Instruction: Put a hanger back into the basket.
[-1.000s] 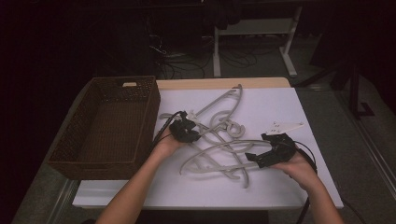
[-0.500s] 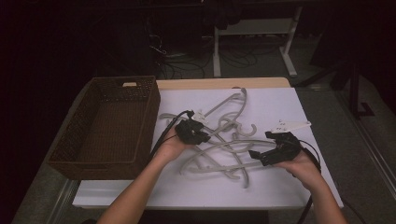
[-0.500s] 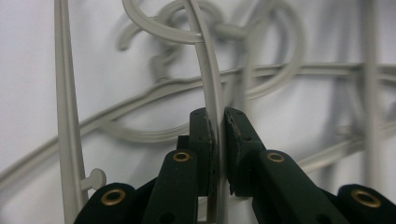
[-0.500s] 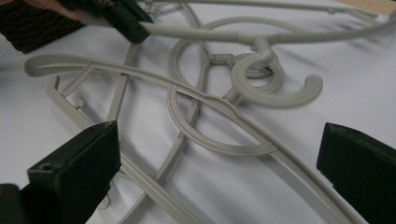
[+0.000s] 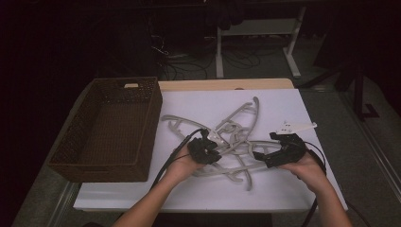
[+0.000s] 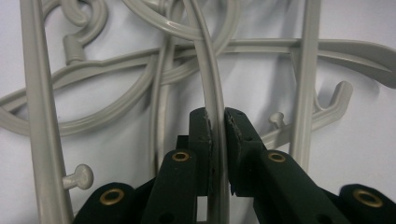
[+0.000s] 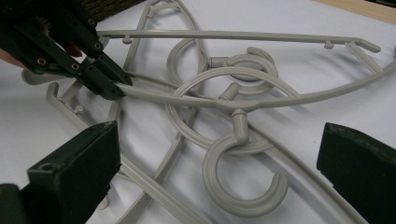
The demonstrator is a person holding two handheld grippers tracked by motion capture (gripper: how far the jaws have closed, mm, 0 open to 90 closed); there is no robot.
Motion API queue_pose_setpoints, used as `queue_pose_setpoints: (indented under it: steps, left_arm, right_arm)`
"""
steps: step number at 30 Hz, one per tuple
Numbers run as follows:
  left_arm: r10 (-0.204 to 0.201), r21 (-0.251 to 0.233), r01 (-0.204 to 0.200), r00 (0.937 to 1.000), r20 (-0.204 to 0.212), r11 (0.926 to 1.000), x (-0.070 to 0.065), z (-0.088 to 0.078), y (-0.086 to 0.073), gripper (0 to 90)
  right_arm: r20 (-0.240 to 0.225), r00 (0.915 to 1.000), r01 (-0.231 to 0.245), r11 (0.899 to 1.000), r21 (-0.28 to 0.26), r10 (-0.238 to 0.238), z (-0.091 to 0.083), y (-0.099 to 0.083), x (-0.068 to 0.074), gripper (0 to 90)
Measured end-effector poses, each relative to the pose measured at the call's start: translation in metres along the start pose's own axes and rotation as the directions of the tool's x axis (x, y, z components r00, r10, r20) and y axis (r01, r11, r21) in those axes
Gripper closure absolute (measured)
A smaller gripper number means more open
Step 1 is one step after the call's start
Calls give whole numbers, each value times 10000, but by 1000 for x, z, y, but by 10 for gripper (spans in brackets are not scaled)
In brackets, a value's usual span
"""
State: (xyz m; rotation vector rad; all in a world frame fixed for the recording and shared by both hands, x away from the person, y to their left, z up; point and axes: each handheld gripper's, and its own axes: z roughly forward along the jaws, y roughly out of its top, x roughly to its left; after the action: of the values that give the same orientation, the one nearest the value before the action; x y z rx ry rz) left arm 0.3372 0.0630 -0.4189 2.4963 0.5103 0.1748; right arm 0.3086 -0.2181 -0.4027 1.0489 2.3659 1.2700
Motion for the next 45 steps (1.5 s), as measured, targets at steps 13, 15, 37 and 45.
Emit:
queue_pose_setpoints:
  steps: [13,15,37,45]
  left_arm:
    - [-150,-448,174,9984,537,9988,1,-15,0,573]
    - [-184,-703,229,9978,638,9973,3,-21,-2,521]
    - [-1449,-2769,1682,9841,1026,9461,37,-77,-65,135]
    - [-1516,-2828,1754,9829,1042,9430,30,-75,-75,114]
  right_arm:
    - [33,10000,-22,10000,40,22,2,1,0,0]
    - [78,9999,-66,10000,67,65,3,1,0,0]
    - [2315,9485,-2350,9704,563,2163,60,41,-41,189]
    - [3429,8874,-3599,9279,977,3081,91,57,-66,284]
